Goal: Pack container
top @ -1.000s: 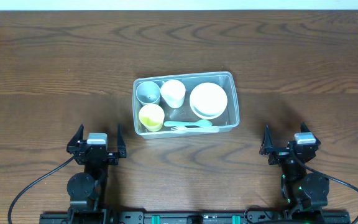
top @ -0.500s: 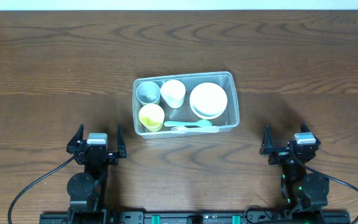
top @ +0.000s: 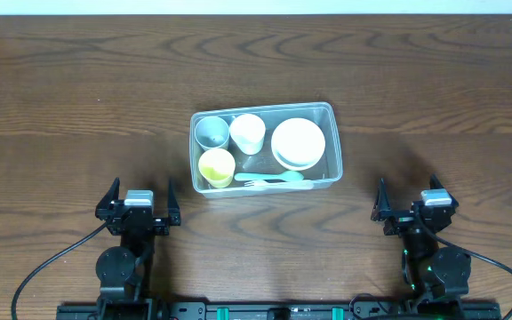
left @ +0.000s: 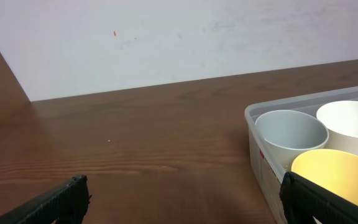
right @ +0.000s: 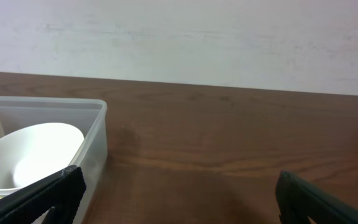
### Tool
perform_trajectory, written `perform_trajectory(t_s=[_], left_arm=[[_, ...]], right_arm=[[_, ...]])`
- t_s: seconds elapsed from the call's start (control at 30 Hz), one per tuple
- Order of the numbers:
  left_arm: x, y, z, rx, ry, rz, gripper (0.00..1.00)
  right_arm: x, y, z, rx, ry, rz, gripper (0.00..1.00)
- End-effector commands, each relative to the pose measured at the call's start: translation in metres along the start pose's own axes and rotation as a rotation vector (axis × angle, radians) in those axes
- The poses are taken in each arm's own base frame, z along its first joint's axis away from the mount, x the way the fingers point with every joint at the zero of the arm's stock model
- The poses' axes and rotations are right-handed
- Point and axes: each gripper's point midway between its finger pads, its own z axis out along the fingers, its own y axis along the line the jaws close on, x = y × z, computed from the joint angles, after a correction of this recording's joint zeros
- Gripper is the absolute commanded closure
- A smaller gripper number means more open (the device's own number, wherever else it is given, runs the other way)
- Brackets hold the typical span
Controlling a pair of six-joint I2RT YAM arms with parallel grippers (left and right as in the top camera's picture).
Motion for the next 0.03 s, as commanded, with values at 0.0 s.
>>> perform_trajectory(t_s=[0.0], left_arm=[[0.0174, 0.0013, 0.0006, -0.01, 0.057, 0.015, 0.02]], right_arm=[[0.0004, 0.003, -0.0003, -0.013, -0.001, -0.015, 0.01]])
